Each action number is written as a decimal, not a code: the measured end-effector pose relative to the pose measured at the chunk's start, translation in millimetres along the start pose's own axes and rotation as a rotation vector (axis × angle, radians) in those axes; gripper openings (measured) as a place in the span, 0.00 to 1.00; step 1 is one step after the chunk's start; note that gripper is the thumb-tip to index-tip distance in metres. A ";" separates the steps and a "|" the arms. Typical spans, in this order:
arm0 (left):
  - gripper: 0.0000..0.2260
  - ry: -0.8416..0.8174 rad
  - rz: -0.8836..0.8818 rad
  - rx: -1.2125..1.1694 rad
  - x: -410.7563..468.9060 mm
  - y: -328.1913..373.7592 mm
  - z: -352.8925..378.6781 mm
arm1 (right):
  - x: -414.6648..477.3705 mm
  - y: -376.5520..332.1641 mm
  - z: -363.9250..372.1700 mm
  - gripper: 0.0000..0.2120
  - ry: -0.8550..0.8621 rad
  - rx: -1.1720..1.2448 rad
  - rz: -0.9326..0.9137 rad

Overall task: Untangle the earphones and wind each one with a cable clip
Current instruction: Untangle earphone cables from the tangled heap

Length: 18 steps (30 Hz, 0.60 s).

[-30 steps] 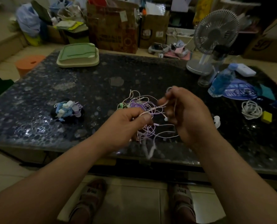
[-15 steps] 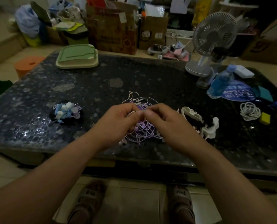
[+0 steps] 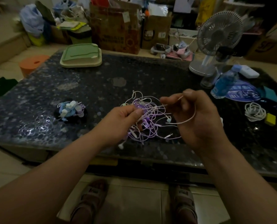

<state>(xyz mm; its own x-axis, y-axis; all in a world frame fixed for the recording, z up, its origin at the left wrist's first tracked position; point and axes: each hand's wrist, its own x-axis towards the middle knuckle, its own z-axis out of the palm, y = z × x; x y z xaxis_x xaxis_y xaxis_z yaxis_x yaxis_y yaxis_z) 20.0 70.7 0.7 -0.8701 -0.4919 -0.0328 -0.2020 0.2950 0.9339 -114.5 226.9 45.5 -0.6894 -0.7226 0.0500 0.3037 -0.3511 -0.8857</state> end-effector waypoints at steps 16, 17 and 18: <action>0.09 -0.159 -0.026 -0.324 -0.5 10.2 -4.9 | 11.4 12.6 -11.5 0.05 0.208 -0.376 0.132; 0.05 -0.169 -0.008 -0.229 -1.0 12.3 -7.0 | 12.9 12.0 -12.1 0.07 0.214 -0.383 0.128; 0.03 -0.175 0.014 -0.117 -1.9 13.1 -8.9 | 14.0 10.9 -12.3 0.08 0.218 -0.392 0.124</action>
<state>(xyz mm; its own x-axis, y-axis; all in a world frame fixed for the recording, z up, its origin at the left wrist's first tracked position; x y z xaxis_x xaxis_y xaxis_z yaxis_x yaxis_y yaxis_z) 23.0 68.2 16.1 -0.9393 -0.3354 -0.0719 -0.1450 0.1983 0.9694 -129.0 220.2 30.9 -0.7981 -0.5886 -0.1284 0.1501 0.0122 -0.9886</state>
